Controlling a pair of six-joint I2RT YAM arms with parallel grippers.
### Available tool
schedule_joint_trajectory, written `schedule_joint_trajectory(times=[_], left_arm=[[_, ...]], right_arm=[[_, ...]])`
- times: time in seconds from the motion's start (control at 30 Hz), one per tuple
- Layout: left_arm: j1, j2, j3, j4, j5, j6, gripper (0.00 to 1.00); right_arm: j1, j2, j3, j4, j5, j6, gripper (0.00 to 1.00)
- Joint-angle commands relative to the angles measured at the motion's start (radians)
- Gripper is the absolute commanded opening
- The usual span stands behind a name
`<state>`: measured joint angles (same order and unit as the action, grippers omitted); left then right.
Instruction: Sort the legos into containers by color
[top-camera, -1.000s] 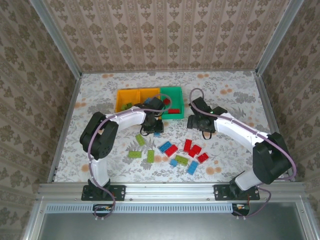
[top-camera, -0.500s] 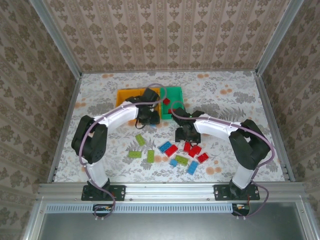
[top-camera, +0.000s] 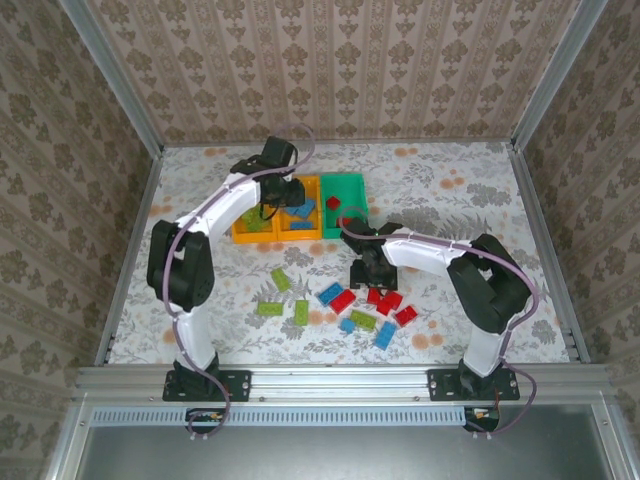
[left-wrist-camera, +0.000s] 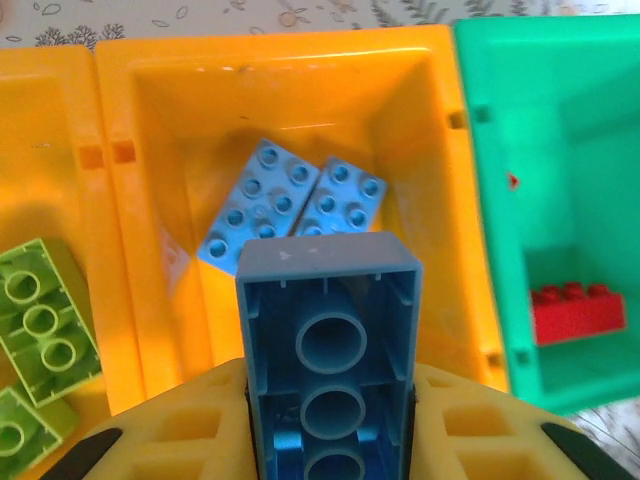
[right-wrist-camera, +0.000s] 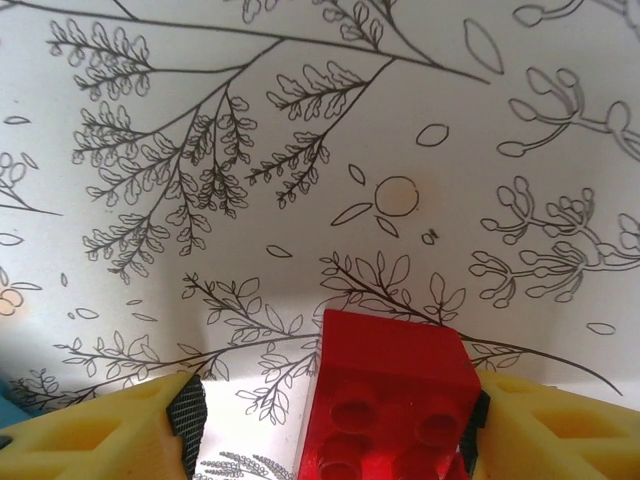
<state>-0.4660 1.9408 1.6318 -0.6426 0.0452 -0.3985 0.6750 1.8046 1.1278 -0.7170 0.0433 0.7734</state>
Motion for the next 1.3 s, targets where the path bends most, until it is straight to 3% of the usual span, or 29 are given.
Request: schedule_joint_trajectory(times=[0.0, 0.17, 0.27, 0.4, 0.6, 0.67, 0.87, 1.13, 1.27], left_arm=[[0.003, 0.054, 0.057, 0.001, 0.006, 0.048, 0.32], [0.036, 0.110, 0.094, 0.013, 0.013, 0.050, 0.37], [0.039, 0.121, 0.096, 0.015, 0.014, 0.045, 0.45], [0.037, 0.084, 0.050, 0.043, 0.031, 0.029, 0.61], [0.031, -0.030, -0.046, 0.080, 0.035, 0.012, 0.86], [0.027, -0.073, -0.087, 0.097, 0.040, 0.007, 0.99], [0.015, -0.216, -0.254, 0.156, 0.057, 0.003, 1.00], [-0.038, -0.365, -0.494, 0.208, 0.058, 0.057, 1.00], [-0.058, -0.389, -0.553, 0.157, -0.007, 0.040, 1.00]], right_arm=[[0.007, 0.025, 0.032, -0.053, -0.022, 0.031, 0.68], [0.006, 0.037, 0.049, -0.053, -0.012, 0.038, 0.60], [0.008, 0.043, 0.070, -0.059, 0.001, 0.038, 0.50], [0.007, 0.029, 0.094, -0.056, 0.033, 0.038, 0.42], [0.002, -0.026, 0.168, -0.030, 0.092, -0.001, 0.36], [-0.008, -0.031, 0.207, -0.020, 0.111, -0.023, 0.35], [-0.102, -0.014, 0.287, 0.120, 0.081, -0.057, 0.34], [-0.195, 0.133, 0.465, 0.195, 0.060, -0.086, 0.34], [-0.213, 0.211, 0.558, 0.214, 0.037, -0.085, 0.35]])
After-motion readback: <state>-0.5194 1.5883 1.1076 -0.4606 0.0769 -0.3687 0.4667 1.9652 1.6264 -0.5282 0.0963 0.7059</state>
